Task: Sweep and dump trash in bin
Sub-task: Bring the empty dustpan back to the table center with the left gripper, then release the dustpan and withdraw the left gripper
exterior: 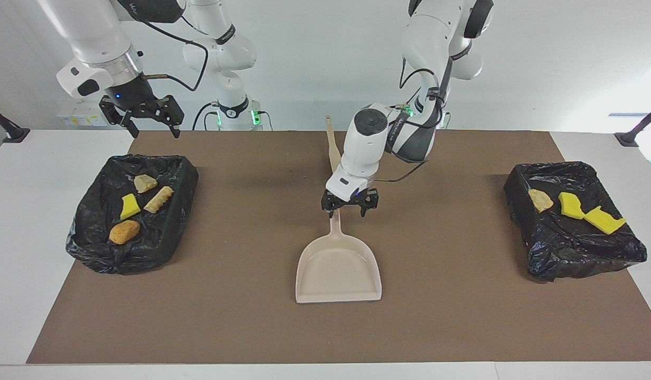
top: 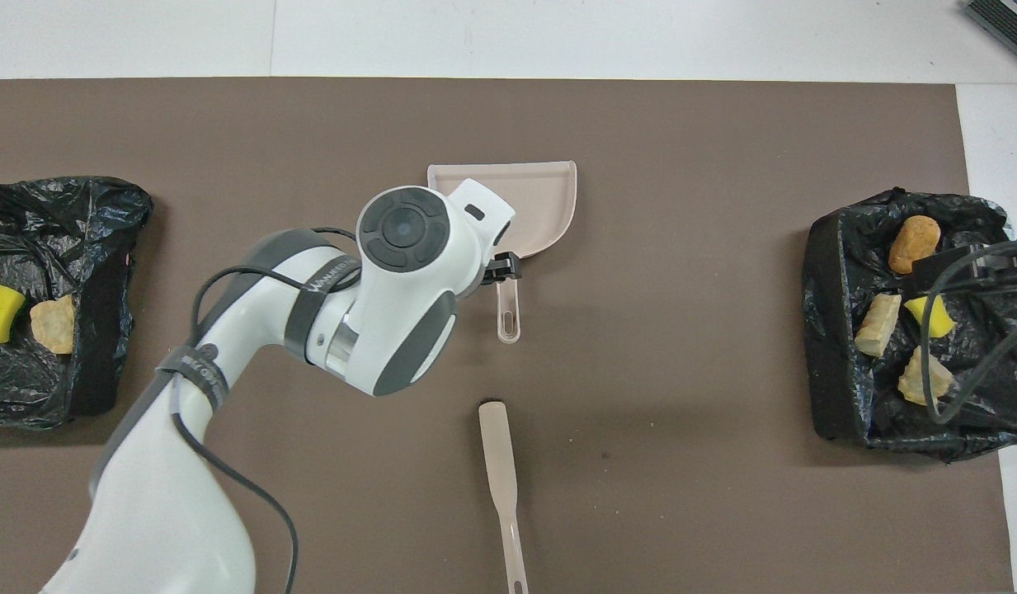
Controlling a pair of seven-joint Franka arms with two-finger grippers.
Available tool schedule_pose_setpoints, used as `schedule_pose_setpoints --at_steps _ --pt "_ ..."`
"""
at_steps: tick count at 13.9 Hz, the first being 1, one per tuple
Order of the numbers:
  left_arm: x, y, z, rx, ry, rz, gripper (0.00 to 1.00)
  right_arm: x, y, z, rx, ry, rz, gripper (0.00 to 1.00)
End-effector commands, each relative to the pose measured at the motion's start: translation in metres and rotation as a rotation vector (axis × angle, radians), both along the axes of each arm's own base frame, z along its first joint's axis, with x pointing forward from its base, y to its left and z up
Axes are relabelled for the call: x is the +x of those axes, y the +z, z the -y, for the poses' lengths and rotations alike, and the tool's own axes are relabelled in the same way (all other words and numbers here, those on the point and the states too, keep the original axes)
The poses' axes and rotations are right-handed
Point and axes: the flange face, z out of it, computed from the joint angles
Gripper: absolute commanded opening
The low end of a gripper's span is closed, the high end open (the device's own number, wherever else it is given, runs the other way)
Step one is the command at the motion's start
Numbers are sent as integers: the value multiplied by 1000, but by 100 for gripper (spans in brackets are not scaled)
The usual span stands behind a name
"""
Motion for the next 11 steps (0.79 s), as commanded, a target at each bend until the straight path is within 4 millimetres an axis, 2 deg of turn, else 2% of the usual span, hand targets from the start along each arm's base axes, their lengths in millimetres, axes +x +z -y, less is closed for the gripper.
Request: schedule_pose_setpoints --at_steps 1,3,4,8,11 --pt "7 48 -55 -4 49 -3 100 -8 1 1 15 2 -7 100" --pt "9 82 -100 13 11 -9 100 -8 1 1 15 2 -6 100" --pt "9 96 -130 28 -18 -30 100 -8 1 1 15 2 -7 100" --pt "-4 124 -207 50 -92 -65 100 -8 1 2 15 0 -6 100" --pt "-15 134 -257 55 -148 -61 100 -8 1 2 15 0 -7 100"
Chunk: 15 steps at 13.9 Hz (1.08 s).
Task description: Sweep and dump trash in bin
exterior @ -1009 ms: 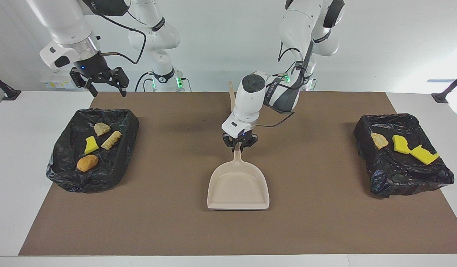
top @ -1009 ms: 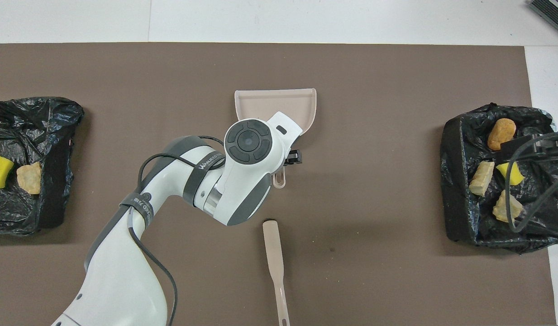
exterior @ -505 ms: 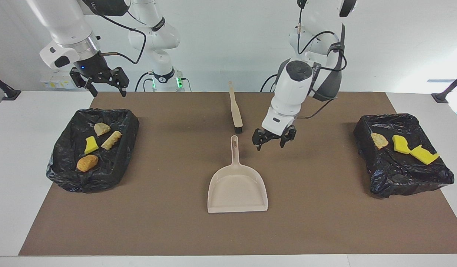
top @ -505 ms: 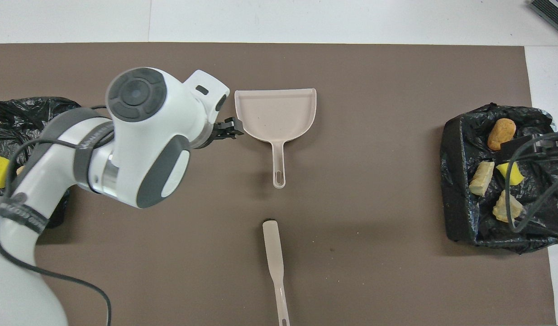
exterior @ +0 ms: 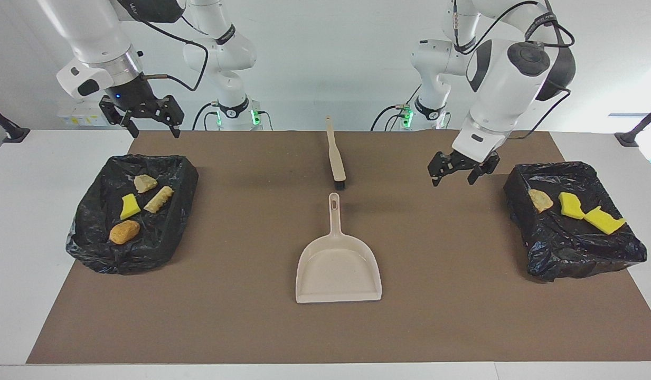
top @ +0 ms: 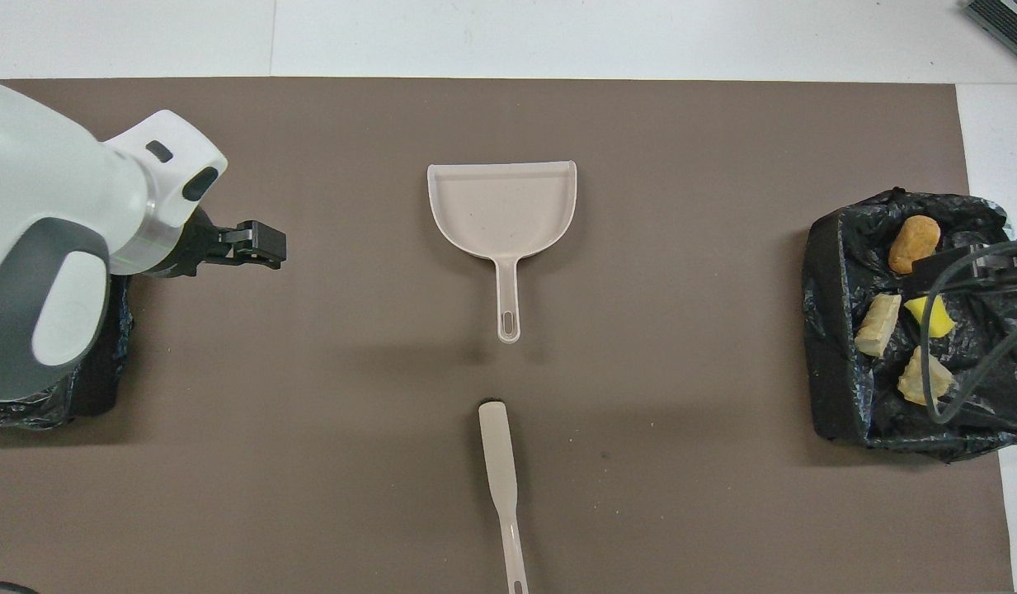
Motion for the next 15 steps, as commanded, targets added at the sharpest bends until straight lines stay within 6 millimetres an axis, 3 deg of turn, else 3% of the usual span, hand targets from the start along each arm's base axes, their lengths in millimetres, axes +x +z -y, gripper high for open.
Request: schedule_pose_setpoints --at_steps 1,5,7,9,11,15 --pt "-23 7 -38 2 -63 -26 100 -8 1 1 15 2 -6 100" --pt "-42 30 -97 2 -126 -39 100 -8 1 2 15 0 -6 100" --pt "-43 51 -114 2 -107 -2 100 -8 1 1 15 2 -6 100" --pt "-46 81 -119 4 -90 12 100 -8 1 1 15 2 -6 100" --pt "-53 91 -123 3 -93 -21 100 -8 1 1 15 2 -6 100" --pt "-53 120 -110 24 -113 34 100 -8 1 1 15 2 -7 100"
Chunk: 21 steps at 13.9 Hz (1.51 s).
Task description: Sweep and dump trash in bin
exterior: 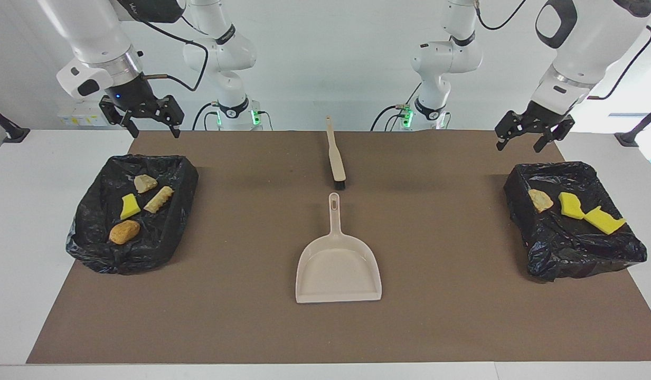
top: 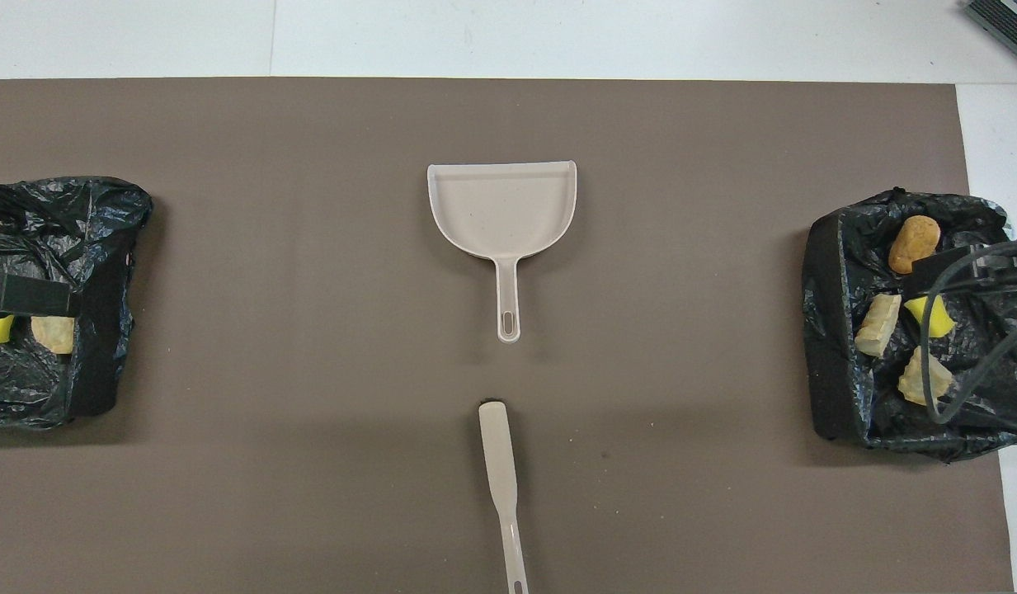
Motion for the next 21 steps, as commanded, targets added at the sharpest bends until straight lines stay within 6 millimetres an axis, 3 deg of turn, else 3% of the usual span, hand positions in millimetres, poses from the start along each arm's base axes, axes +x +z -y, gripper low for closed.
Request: schedule_pose_setpoints --at_steps 1,5,21 --pt "-1 12 3 11 -12 2 100 -8 1 1 15 2 -7 100" --pt "-2 21 0 18 -5 11 100 -8 1 1 15 2 -7 100" --pt "-17 24 -6 17 65 -32 100 -8 1 1 15 2 -6 100"
